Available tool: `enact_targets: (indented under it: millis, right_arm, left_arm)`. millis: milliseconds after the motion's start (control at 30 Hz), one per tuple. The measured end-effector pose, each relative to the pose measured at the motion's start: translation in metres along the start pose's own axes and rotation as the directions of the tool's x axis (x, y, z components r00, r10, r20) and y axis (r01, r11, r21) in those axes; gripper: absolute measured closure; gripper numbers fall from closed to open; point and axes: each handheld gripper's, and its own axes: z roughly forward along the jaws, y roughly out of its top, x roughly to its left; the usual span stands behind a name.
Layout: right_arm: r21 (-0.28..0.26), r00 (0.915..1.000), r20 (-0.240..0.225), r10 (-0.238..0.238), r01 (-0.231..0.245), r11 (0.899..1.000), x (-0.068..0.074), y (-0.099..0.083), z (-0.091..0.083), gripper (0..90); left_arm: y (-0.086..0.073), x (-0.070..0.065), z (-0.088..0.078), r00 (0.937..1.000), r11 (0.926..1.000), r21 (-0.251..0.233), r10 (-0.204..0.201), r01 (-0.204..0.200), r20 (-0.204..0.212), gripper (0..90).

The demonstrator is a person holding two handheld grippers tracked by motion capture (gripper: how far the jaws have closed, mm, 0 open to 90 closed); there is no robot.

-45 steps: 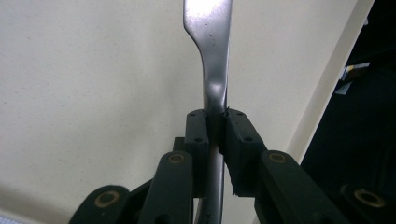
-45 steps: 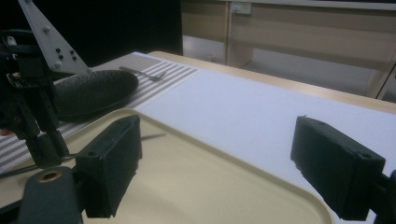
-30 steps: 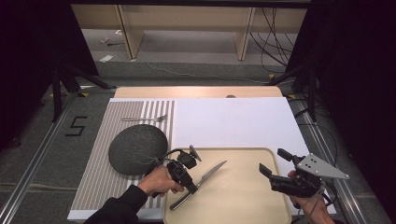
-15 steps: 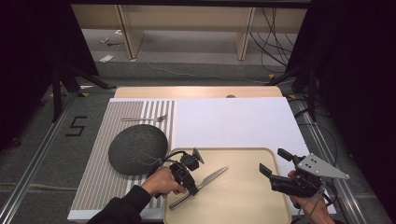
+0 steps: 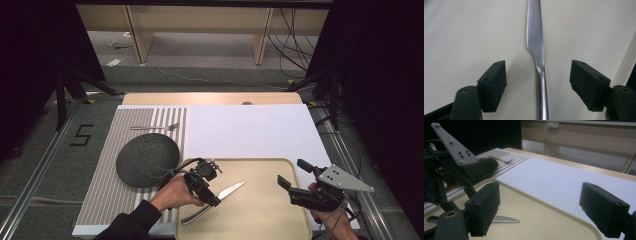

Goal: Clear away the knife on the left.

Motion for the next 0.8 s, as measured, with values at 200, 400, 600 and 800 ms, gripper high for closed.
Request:
enact_targets:
  millis: [200,400,600,800]
  right_arm:
    - [0.001,1.0,0.001,0.001,-0.001,1.0,0.0,0.0,0.0,17.7]
    - [0.0,1.0,0.001,0.001,-0.001,1.0,0.0,0.0,0.0,17.8]
    - [-0.001,1.0,0.002,-0.001,0.001,1.0,0.0,0.0,0.0,17.8]
    - [-0.003,1.0,0.0,0.0,0.0,1.0,-0.001,0.0,0.0,17.9]
  left_arm:
    - [0.005,-0.014,0.01,0.9945,0.9946,-0.011,0.103,-0.103,-0.021,19.6]
    - [0.012,-0.025,0.02,0.9845,0.984,-0.033,0.175,-0.175,-0.013,17.4]
    - [0.021,-0.029,0.029,0.9725,0.9715,-0.047,0.233,-0.233,0.003,37.1]
    - [0.024,-0.027,0.036,0.9664,0.9664,-0.01,0.257,-0.257,-0.008,66.3]
